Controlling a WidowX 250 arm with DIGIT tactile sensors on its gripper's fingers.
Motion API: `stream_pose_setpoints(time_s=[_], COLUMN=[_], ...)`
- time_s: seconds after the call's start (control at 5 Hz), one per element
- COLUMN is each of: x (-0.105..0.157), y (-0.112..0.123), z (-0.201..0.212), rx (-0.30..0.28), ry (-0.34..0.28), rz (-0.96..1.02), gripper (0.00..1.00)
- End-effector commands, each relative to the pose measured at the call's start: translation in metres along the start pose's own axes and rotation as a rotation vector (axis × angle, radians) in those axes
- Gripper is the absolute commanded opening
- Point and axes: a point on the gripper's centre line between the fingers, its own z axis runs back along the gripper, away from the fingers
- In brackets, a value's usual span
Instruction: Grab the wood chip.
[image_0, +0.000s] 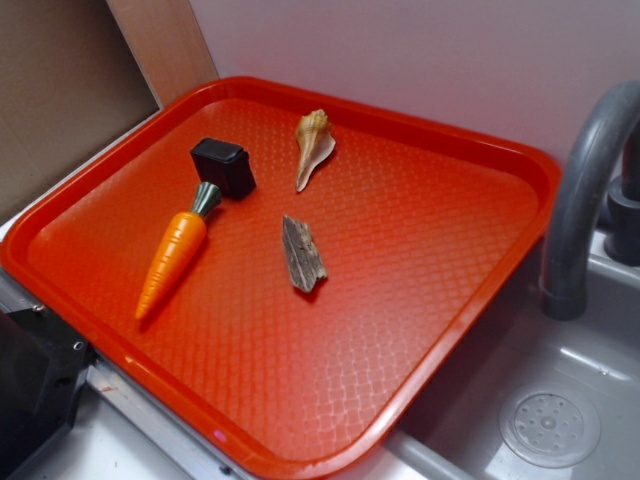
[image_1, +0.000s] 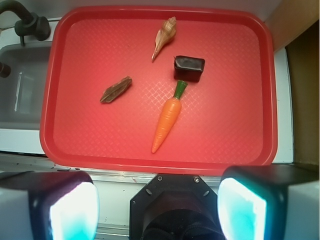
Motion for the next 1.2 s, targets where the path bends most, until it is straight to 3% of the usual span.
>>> stream_pose_setpoints(time_s=[0.0,0.6,0.8,1.0], x=[0.0,0.052,0.07,0.082], y=[0.0,-0.024,-0.037,-0.052], z=[0.0,-0.06,-0.095,-0.131], rx=[0.0,-0.069,-0.067,-0.044], ry=[0.0,-0.018,-0.055,-0.012], rz=[0.0,0.542,0.613,0.568], gripper=[1.0,1.0,1.0,1.0])
